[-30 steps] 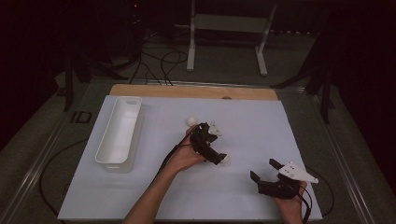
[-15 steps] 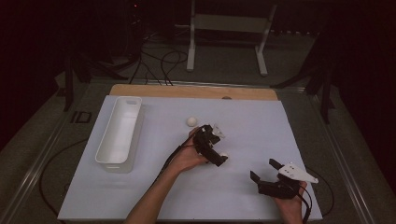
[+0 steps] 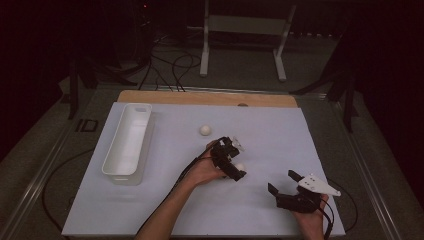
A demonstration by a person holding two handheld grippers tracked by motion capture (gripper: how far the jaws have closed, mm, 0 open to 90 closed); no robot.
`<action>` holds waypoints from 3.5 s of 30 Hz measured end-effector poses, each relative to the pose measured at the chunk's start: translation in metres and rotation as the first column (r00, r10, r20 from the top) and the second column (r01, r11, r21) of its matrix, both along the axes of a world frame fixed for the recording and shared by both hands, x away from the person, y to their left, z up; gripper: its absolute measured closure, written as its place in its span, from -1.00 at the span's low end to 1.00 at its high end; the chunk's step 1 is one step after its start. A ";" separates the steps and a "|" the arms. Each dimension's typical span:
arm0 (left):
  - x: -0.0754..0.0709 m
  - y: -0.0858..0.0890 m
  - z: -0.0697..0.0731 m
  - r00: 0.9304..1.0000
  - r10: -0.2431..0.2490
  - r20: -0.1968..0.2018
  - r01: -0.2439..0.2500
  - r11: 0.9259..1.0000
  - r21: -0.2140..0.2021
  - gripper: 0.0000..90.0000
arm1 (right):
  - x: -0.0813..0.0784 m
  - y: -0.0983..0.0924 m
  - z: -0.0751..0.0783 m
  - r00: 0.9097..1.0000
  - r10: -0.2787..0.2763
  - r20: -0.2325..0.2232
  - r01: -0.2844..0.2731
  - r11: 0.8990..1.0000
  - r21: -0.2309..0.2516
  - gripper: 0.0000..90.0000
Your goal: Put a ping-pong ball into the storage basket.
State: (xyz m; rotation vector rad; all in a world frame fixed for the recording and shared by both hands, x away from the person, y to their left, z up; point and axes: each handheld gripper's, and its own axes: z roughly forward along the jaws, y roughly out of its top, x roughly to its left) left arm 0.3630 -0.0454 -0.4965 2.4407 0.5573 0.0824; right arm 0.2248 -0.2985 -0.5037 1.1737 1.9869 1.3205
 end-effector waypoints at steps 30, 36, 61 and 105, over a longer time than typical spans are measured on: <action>-0.003 -0.014 -0.011 0.998 -0.042 -0.040 0.045 0.997 0.068 -0.15 | 0.000 -0.001 0.000 1.000 -0.002 0.003 0.002 1.000 -0.003 -0.83; -0.003 -0.014 -0.010 0.998 -0.053 -0.043 0.056 0.996 0.065 0.13 | 0.000 -0.001 0.000 1.000 -0.001 0.002 0.001 1.000 -0.005 -0.83; -0.006 -0.013 -0.005 0.998 -0.061 -0.036 0.063 0.996 0.067 0.14 | 0.000 0.000 0.000 1.000 0.001 -0.001 -0.001 1.000 -0.005 -0.83; -0.013 -0.003 0.024 0.998 -0.058 0.011 0.058 0.998 0.031 0.14 | 0.000 -0.001 0.000 1.000 -0.007 0.018 0.007 1.000 -0.008 -0.83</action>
